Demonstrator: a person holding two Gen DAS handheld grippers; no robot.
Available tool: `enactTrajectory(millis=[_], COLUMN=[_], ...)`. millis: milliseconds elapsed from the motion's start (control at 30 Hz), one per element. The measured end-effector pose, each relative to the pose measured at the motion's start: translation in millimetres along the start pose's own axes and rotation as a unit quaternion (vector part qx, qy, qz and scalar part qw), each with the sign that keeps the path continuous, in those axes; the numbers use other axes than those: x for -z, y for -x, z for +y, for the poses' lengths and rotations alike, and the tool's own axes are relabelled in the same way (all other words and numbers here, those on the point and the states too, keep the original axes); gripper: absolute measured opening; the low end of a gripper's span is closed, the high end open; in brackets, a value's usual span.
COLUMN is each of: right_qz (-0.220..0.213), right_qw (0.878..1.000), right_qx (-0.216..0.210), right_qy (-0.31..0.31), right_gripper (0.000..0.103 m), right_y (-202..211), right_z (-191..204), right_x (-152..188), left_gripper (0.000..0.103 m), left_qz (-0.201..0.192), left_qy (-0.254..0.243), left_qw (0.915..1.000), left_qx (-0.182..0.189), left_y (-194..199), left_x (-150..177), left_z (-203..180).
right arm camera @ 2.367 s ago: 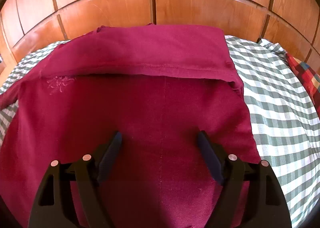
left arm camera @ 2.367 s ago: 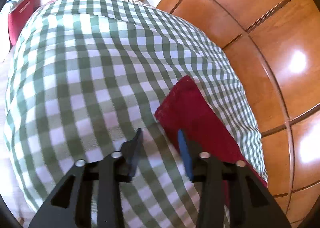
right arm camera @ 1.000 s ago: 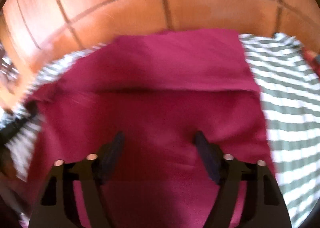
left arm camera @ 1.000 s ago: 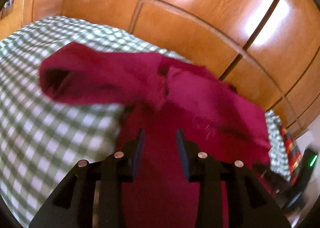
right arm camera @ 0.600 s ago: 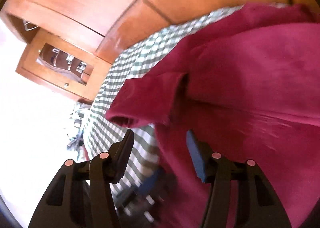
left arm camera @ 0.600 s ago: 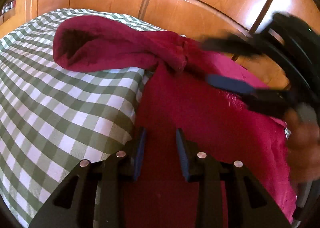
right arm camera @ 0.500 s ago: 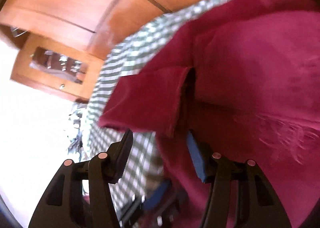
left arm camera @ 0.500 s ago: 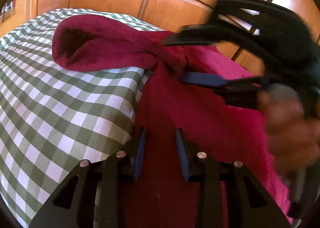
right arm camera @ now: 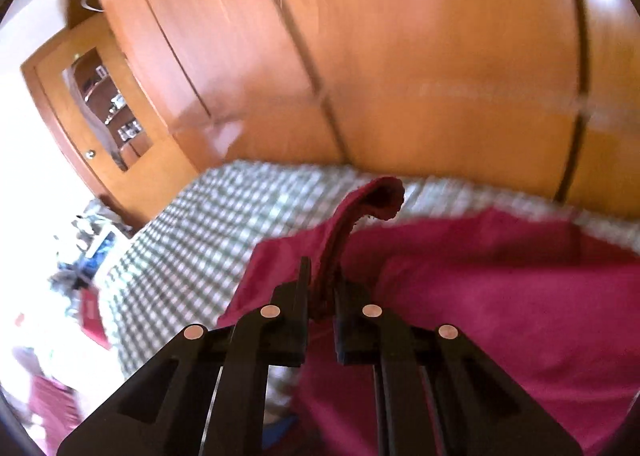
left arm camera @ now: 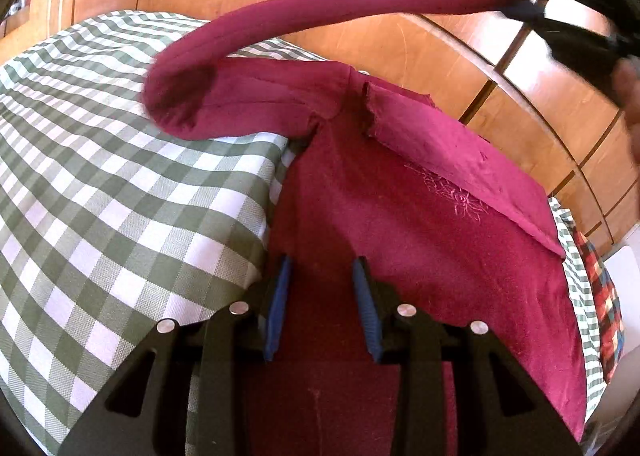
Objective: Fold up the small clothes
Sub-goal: 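Grasp the other sleeve with the right gripper and fold it over the body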
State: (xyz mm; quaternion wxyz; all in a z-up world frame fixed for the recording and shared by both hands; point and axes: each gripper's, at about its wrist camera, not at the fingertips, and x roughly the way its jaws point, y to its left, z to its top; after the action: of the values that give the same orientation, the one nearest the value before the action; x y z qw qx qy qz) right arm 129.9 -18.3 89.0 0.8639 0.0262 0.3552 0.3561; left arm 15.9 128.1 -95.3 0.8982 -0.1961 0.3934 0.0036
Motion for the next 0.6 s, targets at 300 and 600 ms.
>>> enactTrajectory(millis=[300, 600], right_qz=[-0.021, 0.031], right_qw=[0.989, 0.964], right_qx=[0.139, 0.232], right_qy=[-0.051, -0.129], right_gripper=[0.009, 0.009], right_y=[63.9, 73.0], right_z=[-135.2, -239.6], right_x=[7.2, 82.4], left_gripper=[0.033, 0.036], left_qz=[0.002, 0.006], left_qy=[-0.008, -0.027], left_qw=[0.9999, 0.9993], left_qx=[-0.011, -0.026], left_y=[-0.8, -1.0], left_x=[0.8, 1.6], left_z=[-7.5, -13.4])
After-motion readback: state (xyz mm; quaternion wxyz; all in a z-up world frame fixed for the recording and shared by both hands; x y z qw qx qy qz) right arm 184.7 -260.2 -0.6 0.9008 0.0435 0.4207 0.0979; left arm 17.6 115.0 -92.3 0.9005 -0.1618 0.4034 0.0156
